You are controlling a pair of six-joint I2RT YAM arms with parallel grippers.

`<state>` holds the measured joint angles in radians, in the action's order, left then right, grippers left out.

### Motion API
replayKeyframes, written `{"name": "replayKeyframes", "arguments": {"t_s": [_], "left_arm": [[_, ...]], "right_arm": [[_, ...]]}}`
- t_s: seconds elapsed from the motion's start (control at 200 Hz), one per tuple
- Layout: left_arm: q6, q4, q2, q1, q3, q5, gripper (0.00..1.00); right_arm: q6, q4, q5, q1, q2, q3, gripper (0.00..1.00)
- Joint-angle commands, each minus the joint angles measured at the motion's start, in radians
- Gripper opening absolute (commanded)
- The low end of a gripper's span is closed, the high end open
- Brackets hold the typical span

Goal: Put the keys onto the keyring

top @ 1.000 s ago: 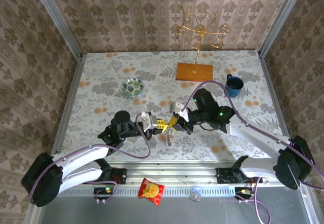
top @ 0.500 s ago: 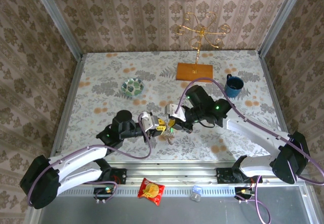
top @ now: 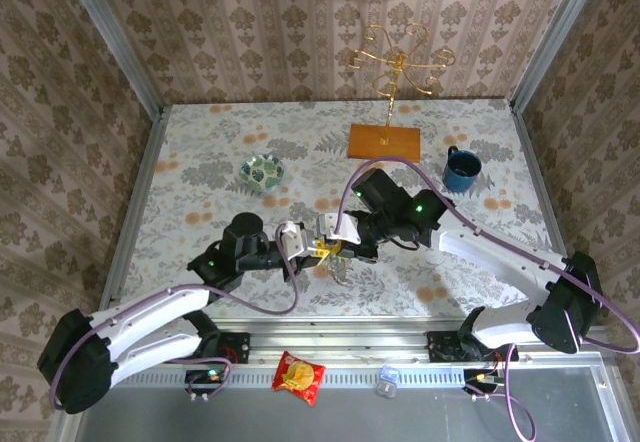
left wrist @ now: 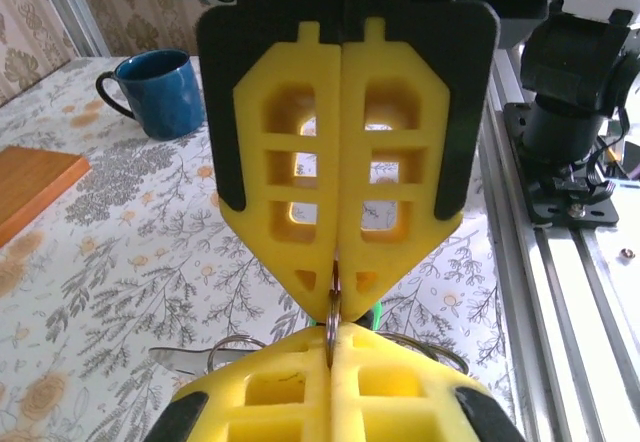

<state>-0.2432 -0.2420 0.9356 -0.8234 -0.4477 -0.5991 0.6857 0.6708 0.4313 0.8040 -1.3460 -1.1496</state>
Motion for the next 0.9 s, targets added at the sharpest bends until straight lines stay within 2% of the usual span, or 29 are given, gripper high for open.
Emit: {"name": "replayKeyframes", "arguments": {"t_s": [0.0,0.045,0.14,0.245,0.415,0.675,0.895], "left_arm": [[-0.021,0.021,-0.011,-0.002,-0.042,-0.007,0.0],[-0.021,0.021,-0.013,-0.001,-0.039,-0.007,0.0],[-0.012,-0.008,-0.019,-0.003,-0.028,-0.001,0.0],[0.022,-0.098,-0.026,-0.005,0.006,0.005,0.0],[0.068,-0.236,-0.025,-0.005,0.047,0.0,0.0],[0.067,-0.247,-0.02,-0.006,0.05,-0.009,0.0],[0.06,-0.252,-0.009,-0.006,0.047,-0.016,0.0]], "right_arm": [[-0.005,-0.057,0.041,0.0,0.057,0.036,0.0],[-0.03,-0.089,0.062,-0.016,0.075,0.064,0.01],[-0.112,-0.182,0.103,-0.055,0.114,0.128,0.26],[-0.193,-0.275,0.16,-0.086,0.155,0.204,0.3],[-0.245,-0.325,0.165,-0.097,0.167,0.261,0.31],[-0.256,-0.345,0.17,-0.111,0.162,0.26,0.28],[-0.252,-0.321,0.178,-0.124,0.164,0.255,0.12]]}}
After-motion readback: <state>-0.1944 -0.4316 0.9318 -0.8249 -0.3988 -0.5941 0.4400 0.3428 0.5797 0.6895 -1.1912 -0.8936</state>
